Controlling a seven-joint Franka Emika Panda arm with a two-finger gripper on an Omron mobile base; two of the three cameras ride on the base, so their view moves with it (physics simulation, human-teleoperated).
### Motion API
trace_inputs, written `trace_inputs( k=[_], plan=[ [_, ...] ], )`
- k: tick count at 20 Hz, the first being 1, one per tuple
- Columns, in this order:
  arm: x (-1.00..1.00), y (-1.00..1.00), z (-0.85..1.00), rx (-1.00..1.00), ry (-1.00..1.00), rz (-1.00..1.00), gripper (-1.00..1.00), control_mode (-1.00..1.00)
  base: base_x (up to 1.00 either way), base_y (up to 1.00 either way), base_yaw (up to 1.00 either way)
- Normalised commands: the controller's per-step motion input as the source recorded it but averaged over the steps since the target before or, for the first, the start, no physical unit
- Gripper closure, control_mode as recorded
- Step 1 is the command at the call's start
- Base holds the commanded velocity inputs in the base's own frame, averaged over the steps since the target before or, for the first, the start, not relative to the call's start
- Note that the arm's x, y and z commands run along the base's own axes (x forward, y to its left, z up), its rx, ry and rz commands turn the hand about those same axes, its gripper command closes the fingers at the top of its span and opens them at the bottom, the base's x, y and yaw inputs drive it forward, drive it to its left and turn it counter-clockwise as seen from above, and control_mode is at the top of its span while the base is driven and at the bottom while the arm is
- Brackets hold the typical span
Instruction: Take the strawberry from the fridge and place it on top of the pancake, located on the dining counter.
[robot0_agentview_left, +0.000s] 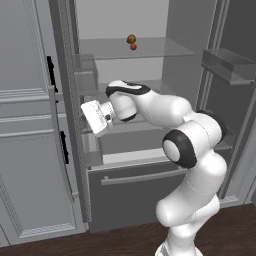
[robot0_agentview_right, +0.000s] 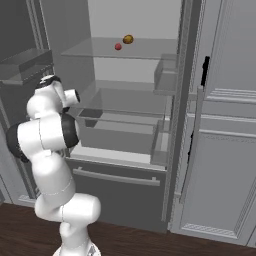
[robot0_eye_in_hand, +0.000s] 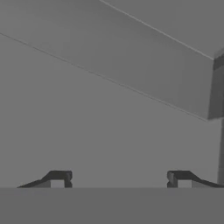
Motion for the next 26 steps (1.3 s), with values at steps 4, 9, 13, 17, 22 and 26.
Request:
trace_inputs(
  k=[4, 9, 13, 17, 22, 26],
  plan=[
    [0.00, -0.35, 0.00, 0.04, 0.00, -0.09, -1.00, -1.00, 0.00, 0.00, 0.00],
    [0.00, -1.00, 0.14, 0.19, 0.00, -0.06, -1.00, -1.00, 0.00, 0.00, 0.00],
    [0.00, -1.00, -0.01, 0.07, -0.15, -0.04, -1.00, -1.00, 0.00, 0.00, 0.00],
    [0.00, -0.99, -0.19, -0.05, -0.38, 0.00, -1.00, -1.00, 0.00, 0.00, 0.00],
    [0.16, -0.99, -0.04, -0.26, -0.33, 0.02, -1.00, -1.00, 0.00, 0.00, 0.00],
    [-0.01, -0.83, -0.08, -0.43, -0.33, 0.05, -1.00, -1.00, 0.00, 0.00, 0.00]
  ],
)
